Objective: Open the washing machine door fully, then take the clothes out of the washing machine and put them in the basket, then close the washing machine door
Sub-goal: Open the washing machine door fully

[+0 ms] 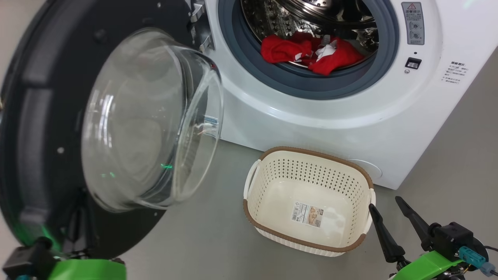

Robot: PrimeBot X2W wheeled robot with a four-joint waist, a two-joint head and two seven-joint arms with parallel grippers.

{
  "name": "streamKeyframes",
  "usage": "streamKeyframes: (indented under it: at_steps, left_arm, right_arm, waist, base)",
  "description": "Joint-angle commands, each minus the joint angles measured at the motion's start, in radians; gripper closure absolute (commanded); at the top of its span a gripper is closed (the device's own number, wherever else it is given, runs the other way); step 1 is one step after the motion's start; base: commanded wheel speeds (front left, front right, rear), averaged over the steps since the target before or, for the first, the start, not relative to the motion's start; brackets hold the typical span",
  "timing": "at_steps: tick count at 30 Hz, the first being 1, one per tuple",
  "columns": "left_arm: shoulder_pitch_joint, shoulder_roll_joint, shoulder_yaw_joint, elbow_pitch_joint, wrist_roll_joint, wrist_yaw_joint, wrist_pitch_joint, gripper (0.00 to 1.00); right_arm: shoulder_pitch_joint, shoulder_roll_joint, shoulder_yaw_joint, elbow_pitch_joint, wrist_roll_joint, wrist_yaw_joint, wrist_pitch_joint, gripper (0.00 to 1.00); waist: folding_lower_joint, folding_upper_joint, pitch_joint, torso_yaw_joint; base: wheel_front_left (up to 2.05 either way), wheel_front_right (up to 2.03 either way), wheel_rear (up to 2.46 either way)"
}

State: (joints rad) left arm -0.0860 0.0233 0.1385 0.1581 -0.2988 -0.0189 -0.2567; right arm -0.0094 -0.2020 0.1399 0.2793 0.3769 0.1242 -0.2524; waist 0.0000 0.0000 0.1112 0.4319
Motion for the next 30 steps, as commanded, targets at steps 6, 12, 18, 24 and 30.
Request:
streamKeyframes:
  at_steps: [6,12,18,24,30]
  left_arm:
    - [-0.082,0.046,0.165,0.040,0.045,-0.012,-0.005,1.00]
    - [-0.147,0.079,0.251,0.119,0.070,-0.034,-0.005,1.00]
    - [-0.217,0.114,0.312,0.200,0.101,-0.051,-0.005,1.00]
    - [-0.268,0.139,0.358,0.263,0.123,-0.059,-0.005,1.00]
    - [-0.312,0.158,0.421,0.311,0.139,-0.064,-0.005,1.00]
  right_arm:
    - [-0.034,-0.019,0.022,-0.024,0.005,0.007,-0.009,0.00]
    - [-0.037,-0.025,0.022,-0.025,0.005,0.007,-0.009,0.00]
    - [-0.041,-0.029,0.026,-0.026,0.005,0.007,-0.009,0.00]
    - [-0.050,-0.032,0.030,-0.029,0.003,0.007,-0.009,0.00]
    - [-0.058,-0.041,0.034,-0.030,0.005,0.007,-0.009,0.00]
  waist:
    - [0.0000,0.0000,-0.002,-0.011]
    - [0.0000,0.0000,0.006,-0.016]
    - [0.0000,0.0000,0.018,-0.024]
    - [0.0000,0.0000,0.035,-0.034]
    - [0.0000,0.0000,0.051,-0.048]
  base:
    - [0.00,0.00,0.00]
    - [0.00,0.00,0.00]
    - [0.00,0.00,0.00]
    - [0.00,0.00,0.00]
    - [0.00,0.00,0.00]
